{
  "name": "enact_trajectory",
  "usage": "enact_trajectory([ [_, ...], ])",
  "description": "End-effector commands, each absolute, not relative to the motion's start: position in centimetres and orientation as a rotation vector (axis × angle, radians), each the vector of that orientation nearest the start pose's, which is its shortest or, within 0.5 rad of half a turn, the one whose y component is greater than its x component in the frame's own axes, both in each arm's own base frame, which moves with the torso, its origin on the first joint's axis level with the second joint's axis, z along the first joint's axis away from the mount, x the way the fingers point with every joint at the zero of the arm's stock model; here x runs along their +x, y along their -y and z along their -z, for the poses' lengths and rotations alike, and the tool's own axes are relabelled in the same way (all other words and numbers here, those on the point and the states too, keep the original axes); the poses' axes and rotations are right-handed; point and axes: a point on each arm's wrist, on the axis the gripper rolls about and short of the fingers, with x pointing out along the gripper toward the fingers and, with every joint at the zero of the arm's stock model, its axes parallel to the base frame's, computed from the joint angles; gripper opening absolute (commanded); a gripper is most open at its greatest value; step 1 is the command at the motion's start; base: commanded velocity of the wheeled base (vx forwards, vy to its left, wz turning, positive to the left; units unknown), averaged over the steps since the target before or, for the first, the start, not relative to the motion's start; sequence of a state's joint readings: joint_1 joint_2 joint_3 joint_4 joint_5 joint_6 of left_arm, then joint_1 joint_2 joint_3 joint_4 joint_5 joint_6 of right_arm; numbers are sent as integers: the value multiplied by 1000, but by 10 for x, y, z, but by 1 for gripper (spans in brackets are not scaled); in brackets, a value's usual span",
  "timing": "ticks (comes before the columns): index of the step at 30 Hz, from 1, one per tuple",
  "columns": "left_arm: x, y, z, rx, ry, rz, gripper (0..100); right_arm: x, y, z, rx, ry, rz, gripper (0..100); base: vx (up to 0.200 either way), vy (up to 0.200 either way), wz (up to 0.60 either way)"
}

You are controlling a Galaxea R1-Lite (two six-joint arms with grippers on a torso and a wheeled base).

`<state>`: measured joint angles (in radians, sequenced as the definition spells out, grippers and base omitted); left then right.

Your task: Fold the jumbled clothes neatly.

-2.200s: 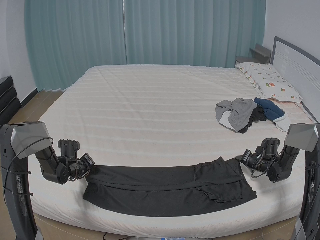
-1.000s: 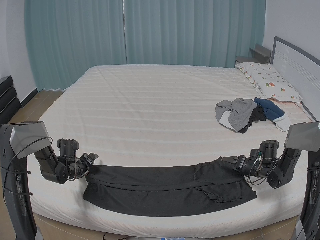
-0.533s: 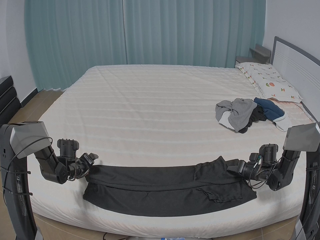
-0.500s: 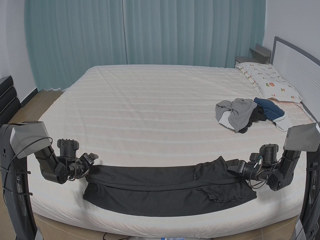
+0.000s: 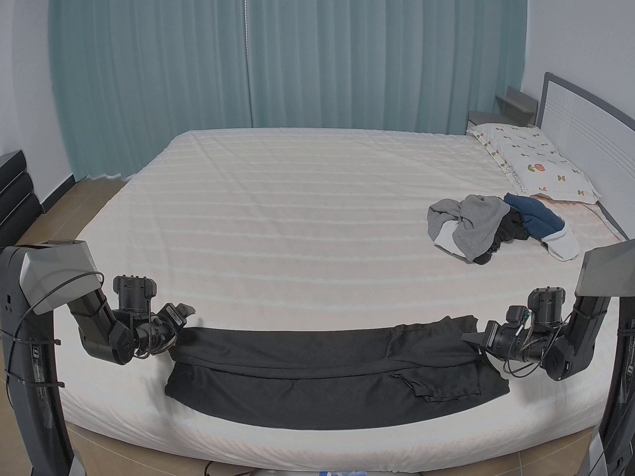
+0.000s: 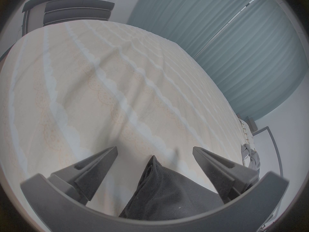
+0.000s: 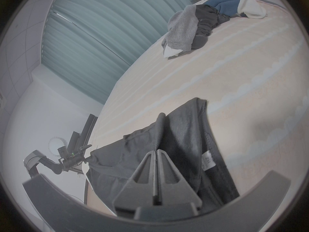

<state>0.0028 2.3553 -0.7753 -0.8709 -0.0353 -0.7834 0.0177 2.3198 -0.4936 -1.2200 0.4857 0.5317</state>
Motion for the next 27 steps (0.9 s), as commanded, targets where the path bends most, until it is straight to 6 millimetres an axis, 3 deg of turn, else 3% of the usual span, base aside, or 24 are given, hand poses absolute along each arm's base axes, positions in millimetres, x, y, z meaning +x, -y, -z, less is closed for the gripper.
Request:
enact_trajectory([
  [1,363,0,29,-764,-684,-248,100,308,-14,16,650,-707,-329,0,0,0,0],
  [9,361,-3,27,-762,-682,-254,100,306,-9,20,631,-715,-319,0,0,0,0],
  [21,344,-13,-14,-759,-668,-270,100,304,-2,28,591,-725,-300,0,0,0,0],
  [22,340,-12,-19,-748,-701,-269,100,307,-3,28,587,-712,-300,100,0,0,0],
  [27,333,-1,-25,-730,-773,-263,100,317,-5,16,579,-671,-318,100,0,0,0],
])
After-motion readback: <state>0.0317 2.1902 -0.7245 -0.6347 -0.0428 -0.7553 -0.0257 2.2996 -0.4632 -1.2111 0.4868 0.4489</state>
